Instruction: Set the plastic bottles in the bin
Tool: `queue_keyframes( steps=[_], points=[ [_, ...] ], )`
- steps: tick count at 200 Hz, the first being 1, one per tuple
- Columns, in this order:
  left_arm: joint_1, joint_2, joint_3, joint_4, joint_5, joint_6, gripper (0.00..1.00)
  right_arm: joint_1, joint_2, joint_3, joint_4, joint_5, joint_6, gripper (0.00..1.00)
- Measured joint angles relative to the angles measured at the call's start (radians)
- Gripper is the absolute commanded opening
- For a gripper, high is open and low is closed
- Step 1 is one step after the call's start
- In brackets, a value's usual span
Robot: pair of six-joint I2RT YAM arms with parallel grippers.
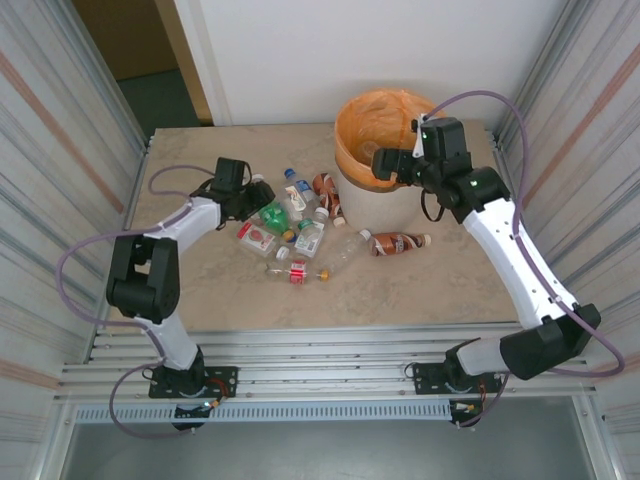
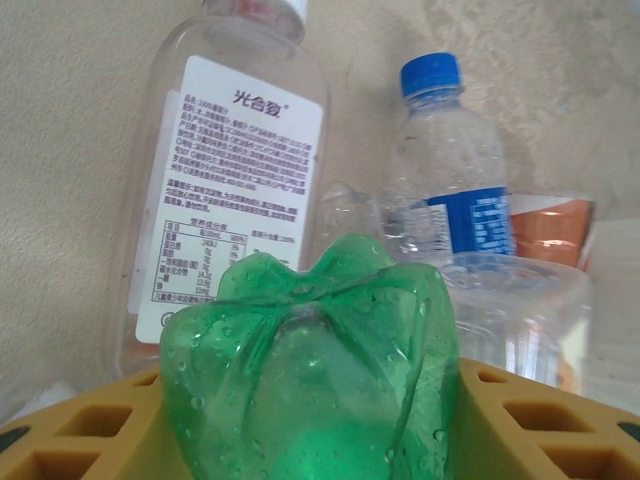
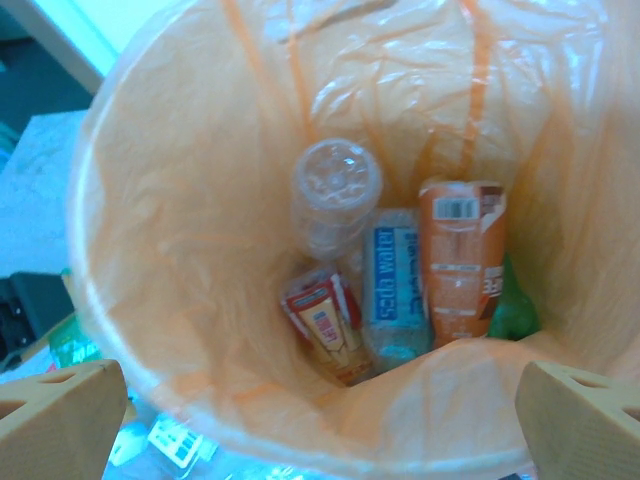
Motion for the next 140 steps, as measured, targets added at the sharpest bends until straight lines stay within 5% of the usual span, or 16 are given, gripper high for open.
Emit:
queue_keyframes(
  steps=[73, 140],
  points=[
    [0.011, -0.218, -0.074, 0.008, 0.135, 0.000, 0.41, 0.254, -0.019, -0.097, 0.089, -0.061, -0.034, 0.98],
    [0.011, -0.407, -0.117, 0.019, 0.277, -0.027, 0.41, 0.415, 0.210, -0.071, 0.188, -0.110, -0.069, 0.98]
  ],
)
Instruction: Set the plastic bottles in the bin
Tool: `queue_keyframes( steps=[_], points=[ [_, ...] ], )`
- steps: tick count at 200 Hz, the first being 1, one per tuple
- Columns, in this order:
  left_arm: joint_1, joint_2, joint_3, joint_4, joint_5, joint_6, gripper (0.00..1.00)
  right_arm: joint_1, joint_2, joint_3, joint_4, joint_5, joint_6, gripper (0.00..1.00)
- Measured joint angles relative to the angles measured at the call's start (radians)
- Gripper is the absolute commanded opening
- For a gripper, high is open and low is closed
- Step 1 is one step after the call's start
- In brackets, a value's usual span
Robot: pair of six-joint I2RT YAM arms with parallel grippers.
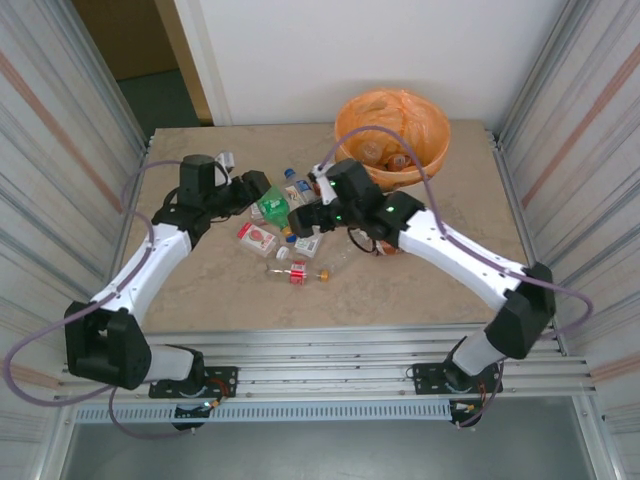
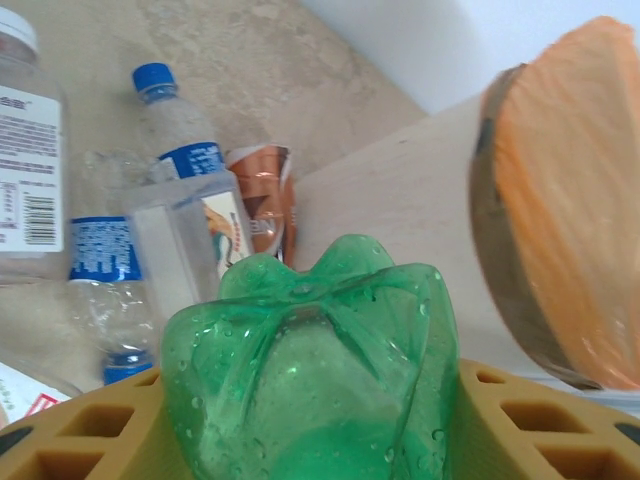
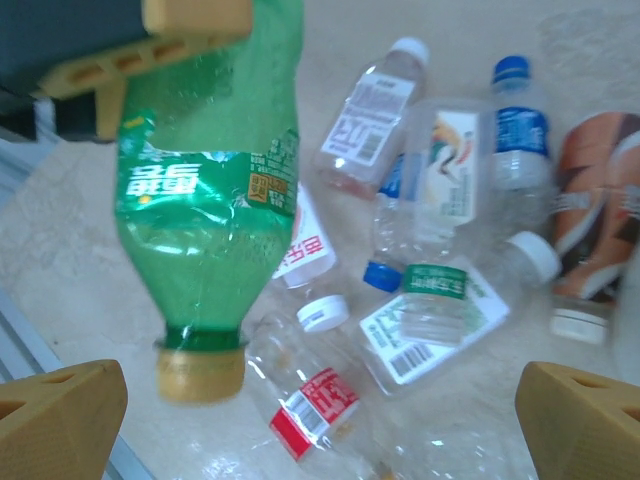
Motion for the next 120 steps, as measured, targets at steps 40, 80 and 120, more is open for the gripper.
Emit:
queue_keyframes(
  steps=[40, 80, 120],
  points=[
    [-0.012, -0.043, -0.032, 0.007, 0.024, -0.029, 0.41, 0.049, 0.136, 0.086, 0.048, -0.026, -0.009, 0.98],
    [-0.043, -0.056, -0.044, 0.013, 0.033, -0.053, 0.42, 0.055, 0.196, 0.126, 0.110, -0.046, -0.006, 0.88],
    [-0.053, -0.076, -0.054, 0.021, 0.028, -0.069, 0.46, 0.056, 0.203, 0.126, 0.143, -0.051, 0.003, 0.62]
  ],
)
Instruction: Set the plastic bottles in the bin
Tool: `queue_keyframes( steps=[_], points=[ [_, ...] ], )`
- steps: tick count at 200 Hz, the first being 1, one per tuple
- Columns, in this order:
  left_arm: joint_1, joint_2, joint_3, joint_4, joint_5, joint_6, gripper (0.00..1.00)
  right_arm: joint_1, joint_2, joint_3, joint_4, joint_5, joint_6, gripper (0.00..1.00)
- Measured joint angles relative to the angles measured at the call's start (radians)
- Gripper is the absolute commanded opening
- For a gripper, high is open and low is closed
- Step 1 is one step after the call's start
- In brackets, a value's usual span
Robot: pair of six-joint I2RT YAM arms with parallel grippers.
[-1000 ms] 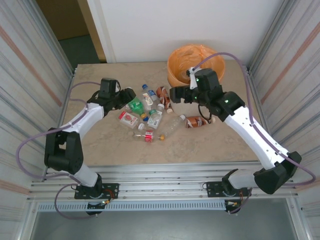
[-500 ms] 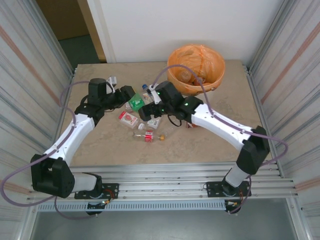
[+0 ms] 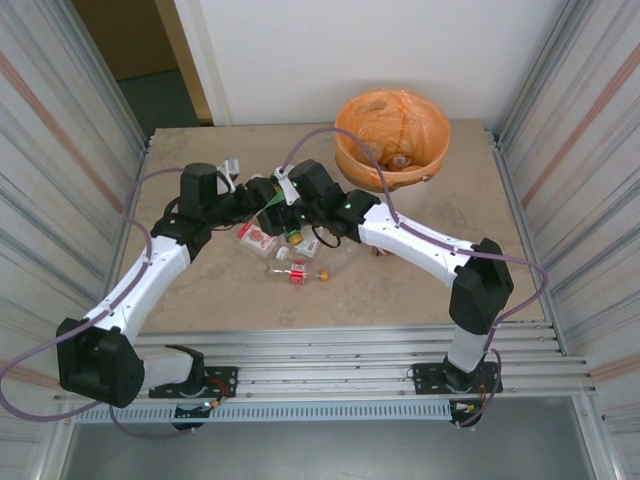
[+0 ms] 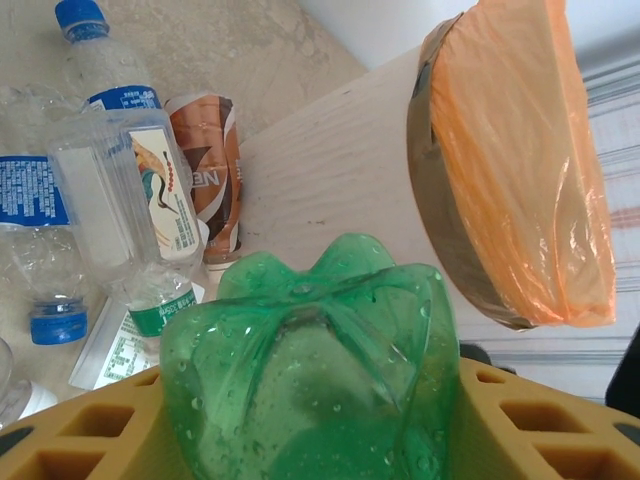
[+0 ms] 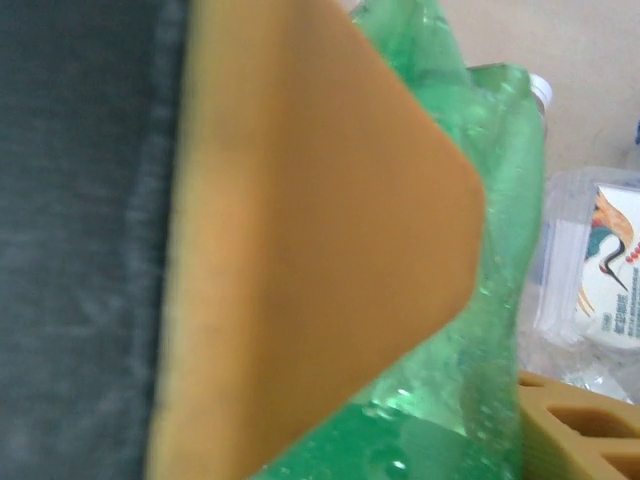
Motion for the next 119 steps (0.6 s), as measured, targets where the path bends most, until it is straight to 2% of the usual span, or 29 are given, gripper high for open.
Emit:
queue_keyframes(
  steps=[19, 51, 90, 119],
  points=[
    [0.001, -0.005, 0.000, 0.002, -0.007, -0.002, 0.58, 0.001, -0.001, -0.004, 0.012, 0.001, 0.007, 0.47],
    [0.003, -0.008, 0.000, 0.006, -0.001, -0.003, 0.98, 0.001, -0.024, -0.033, 0.022, 0.022, 0.008, 0.40],
    [0.045, -0.086, -0.004, -0.006, -0.011, -0.003, 0.99, 0.000, -0.082, -0.050, -0.007, 0.067, 0.008, 0.37],
    [0.067, -0.201, -0.009, -0.026, -0.071, 0.031, 0.99, -0.006, -0.164, -0.050, -0.040, 0.105, 0.005, 0.38]
  ],
)
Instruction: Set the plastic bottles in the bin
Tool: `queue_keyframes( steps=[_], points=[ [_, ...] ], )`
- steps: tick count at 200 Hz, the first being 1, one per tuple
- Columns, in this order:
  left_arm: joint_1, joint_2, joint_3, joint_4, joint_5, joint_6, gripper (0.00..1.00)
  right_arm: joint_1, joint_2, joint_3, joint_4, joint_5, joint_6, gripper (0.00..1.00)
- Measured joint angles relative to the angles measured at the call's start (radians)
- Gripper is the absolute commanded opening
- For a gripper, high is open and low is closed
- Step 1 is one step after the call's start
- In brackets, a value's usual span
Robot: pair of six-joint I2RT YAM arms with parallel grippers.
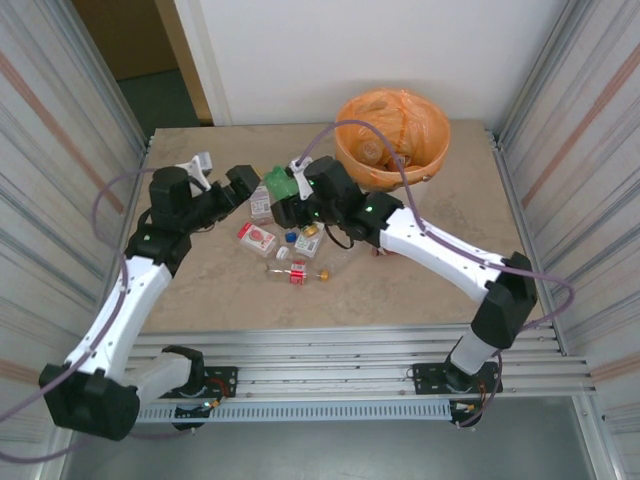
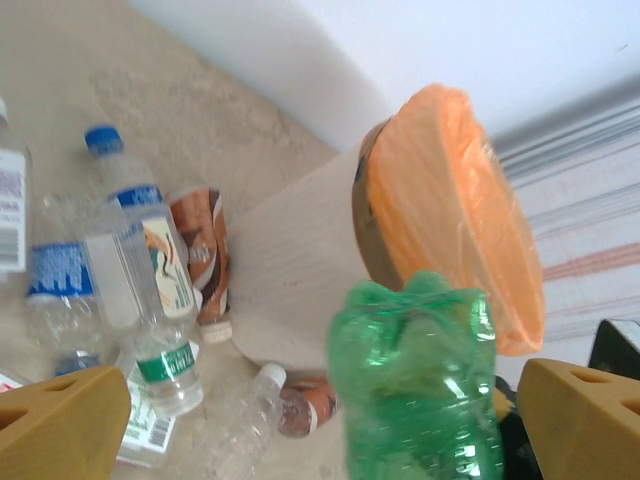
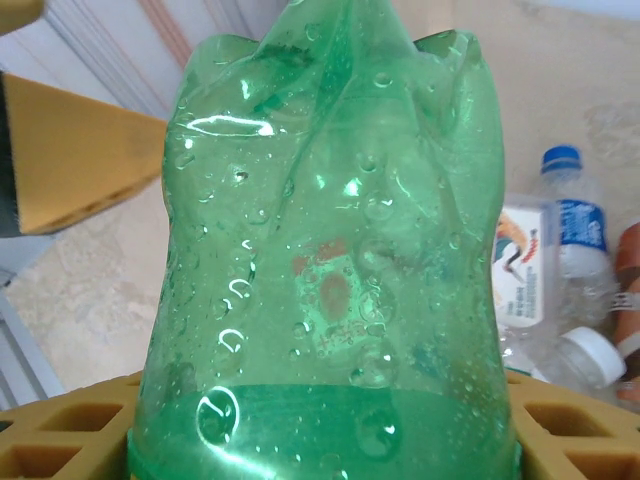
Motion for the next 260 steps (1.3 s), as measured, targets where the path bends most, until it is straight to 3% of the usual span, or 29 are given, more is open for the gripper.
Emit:
queue_keyframes(
  steps=[38, 106, 149, 185, 229, 260],
  points=[
    [0.000, -0.140, -0.056, -0.030, -0.123, 0.060, 0.99, -0.075, -0.092, 0.076, -0.079, 0.009, -0.038, 0.37],
    [0.032, -0.208, -0.148, -0.111, -0.218, 0.138, 0.99, -0.369, -0.121, 0.307, -0.201, 0.010, -0.117, 0.37],
    [0.036, -0.221, -0.200, -0.153, -0.218, 0.146, 0.99, -0.523, 0.015, 0.472, -0.269, -0.037, -0.145, 0.38],
    [0.044, -0.224, -0.228, -0.162, -0.225, 0.146, 0.99, -0.571, 0.175, 0.593, -0.337, -0.048, -0.175, 0.40],
    [0.060, -0.225, -0.236, -0.194, -0.256, 0.145, 0.99, -0.617, 0.281, 0.618, -0.404, -0.045, -0.206, 0.42],
    [0.070, -0.224, -0.237, -0.212, -0.273, 0.142, 0.99, -0.662, 0.303, 0.618, -0.424, -0.045, -0.213, 0.54]
  ],
)
